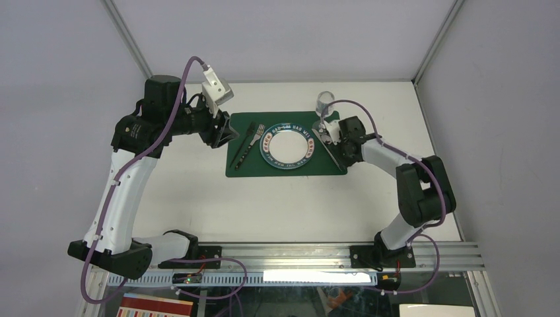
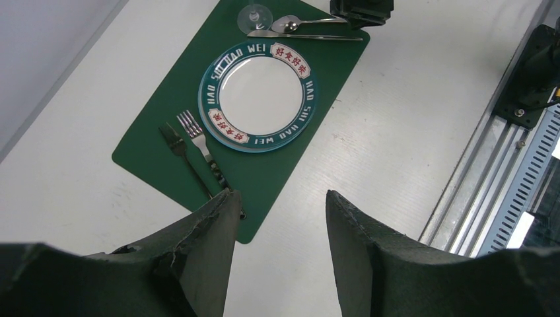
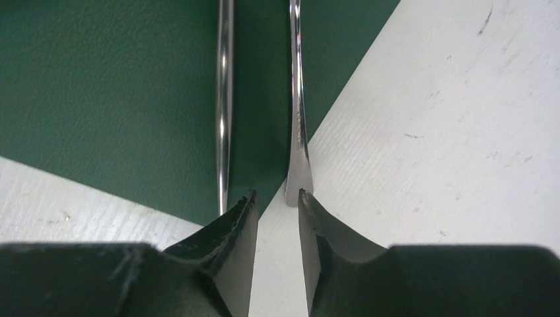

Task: Set the dinner table for one person
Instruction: Adjust the knife on the napkin, then adjust the spoon with the napkin.

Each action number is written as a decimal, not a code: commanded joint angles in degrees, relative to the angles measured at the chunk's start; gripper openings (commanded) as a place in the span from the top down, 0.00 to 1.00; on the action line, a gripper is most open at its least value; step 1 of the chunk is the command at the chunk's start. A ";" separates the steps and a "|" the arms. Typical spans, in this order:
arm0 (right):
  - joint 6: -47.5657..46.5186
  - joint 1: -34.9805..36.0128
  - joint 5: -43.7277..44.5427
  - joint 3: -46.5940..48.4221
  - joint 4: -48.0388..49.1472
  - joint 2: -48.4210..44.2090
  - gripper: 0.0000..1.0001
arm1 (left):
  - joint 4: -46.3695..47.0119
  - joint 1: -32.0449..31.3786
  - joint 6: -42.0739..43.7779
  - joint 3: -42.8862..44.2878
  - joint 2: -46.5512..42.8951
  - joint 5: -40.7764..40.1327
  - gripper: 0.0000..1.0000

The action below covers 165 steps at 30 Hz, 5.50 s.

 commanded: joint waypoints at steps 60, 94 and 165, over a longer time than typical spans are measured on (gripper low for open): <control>0.07 -2.12 1.44 9.61 5.41 11.84 0.70 | 3.37 1.00 0.38 -0.67 -2.58 1.71 0.47; 2.69 -2.91 -4.16 16.05 5.70 10.69 0.67 | 3.38 1.48 0.49 -0.96 -2.05 1.94 0.46; 1.99 -4.95 -1.63 11.53 5.32 7.63 1.00 | 3.64 1.74 0.60 -1.76 -2.77 1.69 0.46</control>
